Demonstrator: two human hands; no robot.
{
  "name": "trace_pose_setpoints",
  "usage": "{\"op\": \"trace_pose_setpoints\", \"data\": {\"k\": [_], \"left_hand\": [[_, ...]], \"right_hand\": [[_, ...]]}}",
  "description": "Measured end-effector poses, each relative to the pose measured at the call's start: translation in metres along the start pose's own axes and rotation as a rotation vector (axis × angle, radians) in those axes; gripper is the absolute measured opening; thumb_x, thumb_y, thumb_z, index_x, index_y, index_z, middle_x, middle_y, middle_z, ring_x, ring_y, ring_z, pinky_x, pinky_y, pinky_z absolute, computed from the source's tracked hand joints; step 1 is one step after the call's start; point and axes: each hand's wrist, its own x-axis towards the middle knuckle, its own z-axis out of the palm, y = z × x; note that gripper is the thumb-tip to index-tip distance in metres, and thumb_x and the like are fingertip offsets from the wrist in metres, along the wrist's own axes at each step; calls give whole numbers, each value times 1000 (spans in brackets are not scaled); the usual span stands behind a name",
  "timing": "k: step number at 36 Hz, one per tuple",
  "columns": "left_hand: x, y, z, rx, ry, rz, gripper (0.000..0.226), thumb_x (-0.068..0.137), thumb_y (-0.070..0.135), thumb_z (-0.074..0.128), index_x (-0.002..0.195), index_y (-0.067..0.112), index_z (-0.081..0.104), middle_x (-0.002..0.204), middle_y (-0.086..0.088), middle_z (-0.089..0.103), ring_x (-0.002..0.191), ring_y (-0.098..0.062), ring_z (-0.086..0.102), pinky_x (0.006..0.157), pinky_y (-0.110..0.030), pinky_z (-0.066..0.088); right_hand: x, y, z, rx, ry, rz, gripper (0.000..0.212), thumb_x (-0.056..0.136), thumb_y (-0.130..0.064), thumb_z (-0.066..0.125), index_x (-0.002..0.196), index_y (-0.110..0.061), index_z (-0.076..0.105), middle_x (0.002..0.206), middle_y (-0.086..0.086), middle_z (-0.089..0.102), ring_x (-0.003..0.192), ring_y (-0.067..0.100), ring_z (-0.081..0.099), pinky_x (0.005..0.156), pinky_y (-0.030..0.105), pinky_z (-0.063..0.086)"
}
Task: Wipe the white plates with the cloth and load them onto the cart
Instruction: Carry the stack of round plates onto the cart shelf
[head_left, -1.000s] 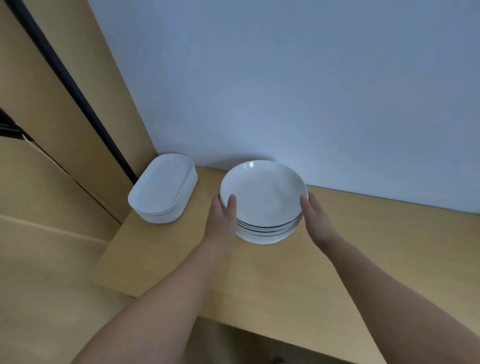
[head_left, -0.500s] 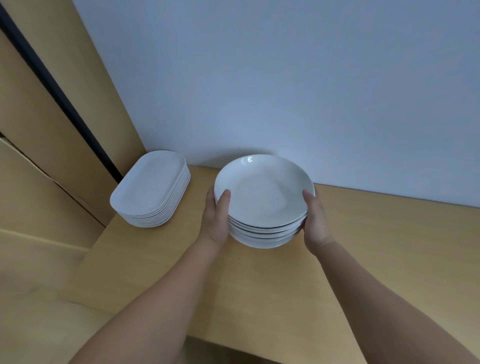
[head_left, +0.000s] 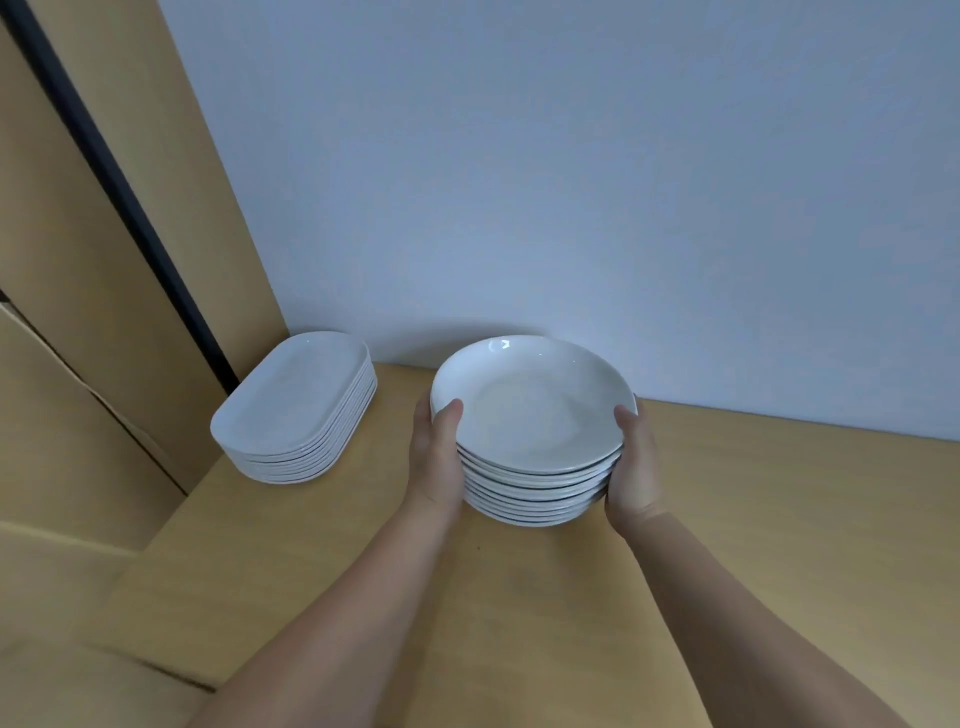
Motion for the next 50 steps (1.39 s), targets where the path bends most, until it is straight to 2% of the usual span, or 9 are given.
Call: {"op": "trace_pose_setpoints", "data": {"k": [4, 8, 14, 19, 29, 38, 43, 47, 50], "left_hand": [[-2, 25, 9, 19, -42, 42, 71, 62, 53, 59, 125, 21, 56, 113, 1, 69, 99, -12, 67, 76, -27, 52], [-14, 68, 28, 52, -119, 89, 68, 67, 54, 58, 129, 25, 55, 120, 3, 67, 110, -14, 64, 88, -34, 51], [-40, 144, 62, 141, -296, 112, 50, 68, 66, 56, 115, 48, 54, 111, 23, 67, 106, 0, 62, 90, -31, 49], [-75, 198, 93, 207, -545, 216, 47, 71, 67, 55, 113, 46, 53, 106, 31, 65, 101, 10, 61, 79, -10, 46], [-191, 231, 160, 95, -1021, 141, 67, 73, 59, 59, 129, 23, 53, 122, 5, 65, 113, -13, 62, 102, -45, 48], [-356, 211, 209, -1, -1411, 71, 66, 77, 57, 56, 133, 22, 52, 122, 4, 65, 112, -11, 62, 93, -37, 52], [-471, 197, 229, -34, -1652, 39, 60, 82, 58, 54, 132, 24, 52, 124, 2, 64, 116, -16, 60, 99, -46, 49], [-569, 189, 231, -84, -1813, -35, 64, 82, 57, 55, 135, 21, 51, 120, 7, 66, 109, -4, 63, 87, -20, 54], [-642, 179, 229, -124, -1936, -161, 65, 83, 52, 58, 138, 18, 48, 129, -6, 62, 118, -22, 60, 98, -42, 52]], "right_hand": [[-5, -30, 3, 9, 6, -67, 37, 79, -41, 48, 110, -31, 64, 111, 0, 68, 107, 18, 63, 88, 37, 48], [-16, -86, 7, 17, 36, -98, 36, 80, -43, 47, 110, -31, 64, 113, 1, 67, 110, 21, 62, 93, 41, 48], [-48, -179, 4, 11, 128, -120, 56, 84, -52, 48, 131, -22, 54, 131, 6, 59, 123, 24, 55, 105, 50, 41], [-94, -245, -8, -7, 243, -213, 69, 84, -58, 52, 137, -13, 50, 136, 11, 56, 128, 28, 51, 110, 54, 34], [-244, -330, -50, 12, 688, -367, 66, 81, -44, 56, 139, -14, 46, 133, 14, 58, 120, 32, 57, 100, 52, 46], [-422, -386, -94, -128, 1047, -530, 69, 78, -47, 60, 136, -13, 49, 133, 16, 57, 122, 35, 54, 105, 61, 39], [-533, -408, -124, -181, 1267, -594, 58, 84, -40, 53, 136, -13, 50, 132, 15, 57, 122, 34, 54, 106, 60, 37], [-626, -424, -140, -239, 1412, -619, 60, 83, -45, 54, 135, -15, 51, 132, 16, 57, 123, 35, 53, 105, 61, 37], [-692, -430, -148, -279, 1517, -630, 58, 84, -45, 53, 133, -13, 51, 130, 17, 58, 121, 37, 54, 104, 63, 38]]}}
